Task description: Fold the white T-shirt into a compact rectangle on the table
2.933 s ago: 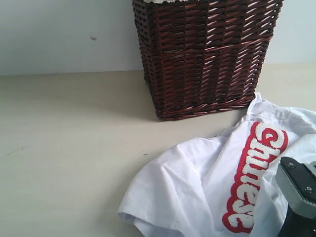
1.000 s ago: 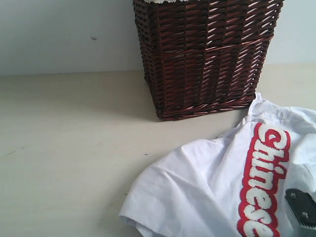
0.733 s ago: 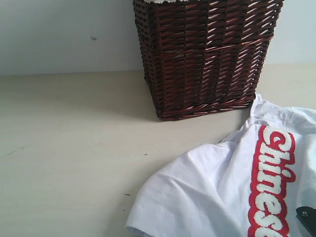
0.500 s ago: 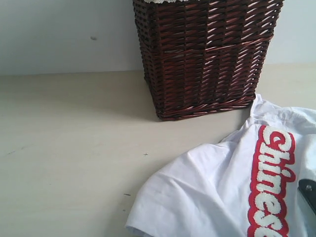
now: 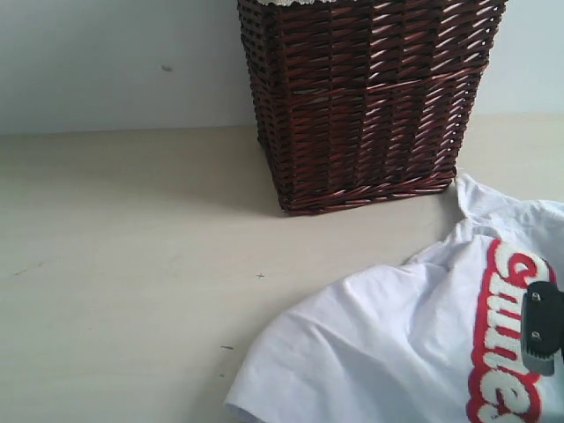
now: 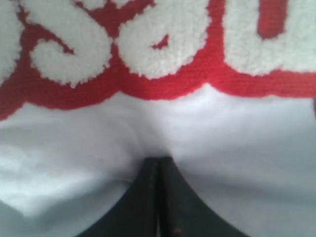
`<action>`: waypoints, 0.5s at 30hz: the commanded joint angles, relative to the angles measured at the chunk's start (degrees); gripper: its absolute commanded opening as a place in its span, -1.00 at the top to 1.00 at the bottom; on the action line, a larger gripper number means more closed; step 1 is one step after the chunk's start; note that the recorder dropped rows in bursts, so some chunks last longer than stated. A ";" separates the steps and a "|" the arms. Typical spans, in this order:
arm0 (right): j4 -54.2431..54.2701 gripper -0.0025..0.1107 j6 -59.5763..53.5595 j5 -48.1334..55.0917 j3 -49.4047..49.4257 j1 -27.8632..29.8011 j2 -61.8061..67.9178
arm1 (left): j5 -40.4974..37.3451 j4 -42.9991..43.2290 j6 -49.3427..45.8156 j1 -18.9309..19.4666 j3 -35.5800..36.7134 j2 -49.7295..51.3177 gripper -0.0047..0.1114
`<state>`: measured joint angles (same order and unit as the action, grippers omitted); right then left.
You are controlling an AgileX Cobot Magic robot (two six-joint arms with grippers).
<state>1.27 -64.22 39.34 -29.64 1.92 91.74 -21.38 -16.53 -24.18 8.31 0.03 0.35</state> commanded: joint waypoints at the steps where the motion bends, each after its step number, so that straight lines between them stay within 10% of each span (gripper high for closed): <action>1: -4.59 0.96 1.99 3.57 1.19 0.08 0.06 | 0.32 -0.19 -0.06 -0.28 -0.03 -0.35 0.92; 15: 3.08 0.96 9.49 -36.11 1.19 0.08 -3.45 | 0.32 -0.19 -0.06 -0.28 -0.03 -0.35 0.92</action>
<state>3.61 -56.39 7.66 -28.42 1.92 88.22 -21.38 -16.53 -24.18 8.31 0.03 0.35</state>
